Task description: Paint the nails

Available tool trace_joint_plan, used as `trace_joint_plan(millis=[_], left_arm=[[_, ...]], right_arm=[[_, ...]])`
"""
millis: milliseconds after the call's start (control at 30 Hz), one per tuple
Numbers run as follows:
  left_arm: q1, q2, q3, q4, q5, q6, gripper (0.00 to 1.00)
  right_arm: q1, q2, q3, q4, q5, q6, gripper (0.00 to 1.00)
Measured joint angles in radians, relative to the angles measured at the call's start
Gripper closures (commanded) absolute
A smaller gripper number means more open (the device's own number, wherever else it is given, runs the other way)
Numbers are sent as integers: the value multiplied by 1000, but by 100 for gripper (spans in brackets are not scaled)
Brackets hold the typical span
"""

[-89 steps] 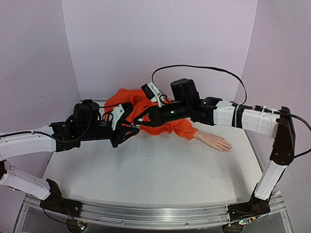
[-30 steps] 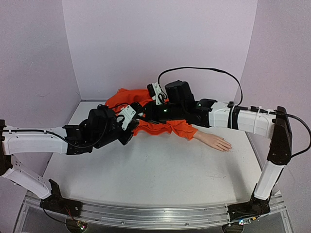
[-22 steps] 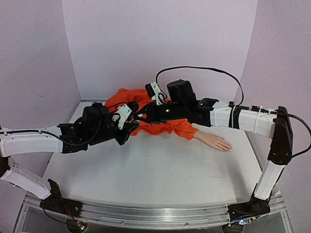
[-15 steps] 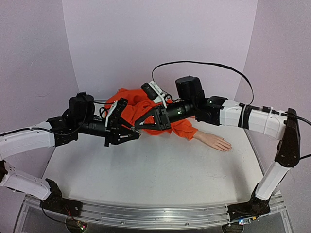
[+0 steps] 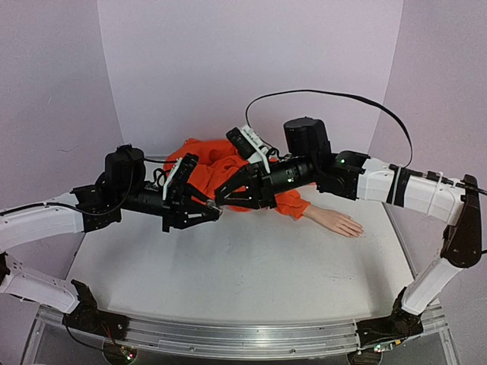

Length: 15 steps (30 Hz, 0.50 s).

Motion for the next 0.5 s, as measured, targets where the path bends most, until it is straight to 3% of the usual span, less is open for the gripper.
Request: trace_joint_plan(millis=[67,167,267,367,500], left_arm=[[2,-24,-13,0,-80,18,100],[7,-61,-26,10,-192,39,100],[6,-74,-33,18,-257,55,100],[6,-70,-40,16,-295,64,100],[6,-56,-41,16,-337,80,100]], right_arm=[[0,-2,-2,-18,49,13,31],[0,-4,-3,-34,132,39,19],[0,-6,-3,-39,187,68,18],[0,-6,2,-41,229,109,8],[-6,-6,22,-45,275,190,13]])
